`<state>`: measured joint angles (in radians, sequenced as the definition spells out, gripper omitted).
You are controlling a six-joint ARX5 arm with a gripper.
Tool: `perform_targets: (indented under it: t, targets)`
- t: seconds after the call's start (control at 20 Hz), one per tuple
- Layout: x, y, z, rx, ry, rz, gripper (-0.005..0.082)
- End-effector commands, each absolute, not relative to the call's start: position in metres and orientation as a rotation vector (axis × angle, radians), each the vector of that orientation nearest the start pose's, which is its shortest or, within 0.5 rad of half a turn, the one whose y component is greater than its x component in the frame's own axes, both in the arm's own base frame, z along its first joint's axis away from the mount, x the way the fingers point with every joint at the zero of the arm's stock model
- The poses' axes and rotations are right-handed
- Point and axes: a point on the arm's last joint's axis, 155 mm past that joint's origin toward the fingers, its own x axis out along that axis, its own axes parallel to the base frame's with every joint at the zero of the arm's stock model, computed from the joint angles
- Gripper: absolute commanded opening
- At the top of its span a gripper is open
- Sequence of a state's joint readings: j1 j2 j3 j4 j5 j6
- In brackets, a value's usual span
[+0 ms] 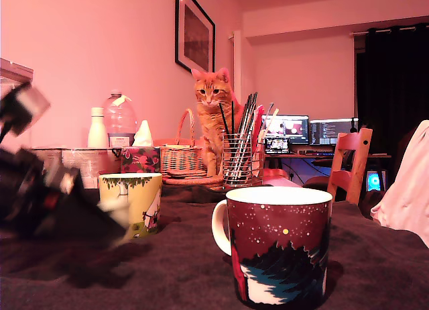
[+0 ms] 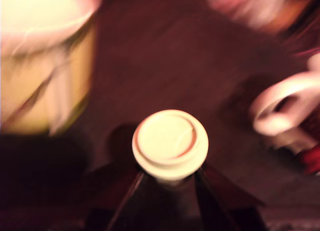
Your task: Pick up the coffee capsules on the table and drop them inside the coffee cup
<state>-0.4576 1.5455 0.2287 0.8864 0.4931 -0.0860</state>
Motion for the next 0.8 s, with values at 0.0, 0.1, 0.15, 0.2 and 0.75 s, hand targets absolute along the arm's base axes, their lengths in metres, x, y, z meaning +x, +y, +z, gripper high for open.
perform_targets:
  t: [0.0,0.1,0.15,0.2,0.75]
  targets:
    - [0.273,-0.238,0.069,-0.112,0.427,-0.951,0.0109]
    - [0.275,-0.245,0.09,-0.134,0.362,-0.992,0.0109]
    - [0.277,-0.247,0.1,-0.133,0.33,-1.001,0.0109]
    - [0.281,-0.249,0.11,-0.131,0.298,-1.001,0.0109]
    - [0.352,-0.211,0.163,-0.009,0.199,-0.711,0.0107]
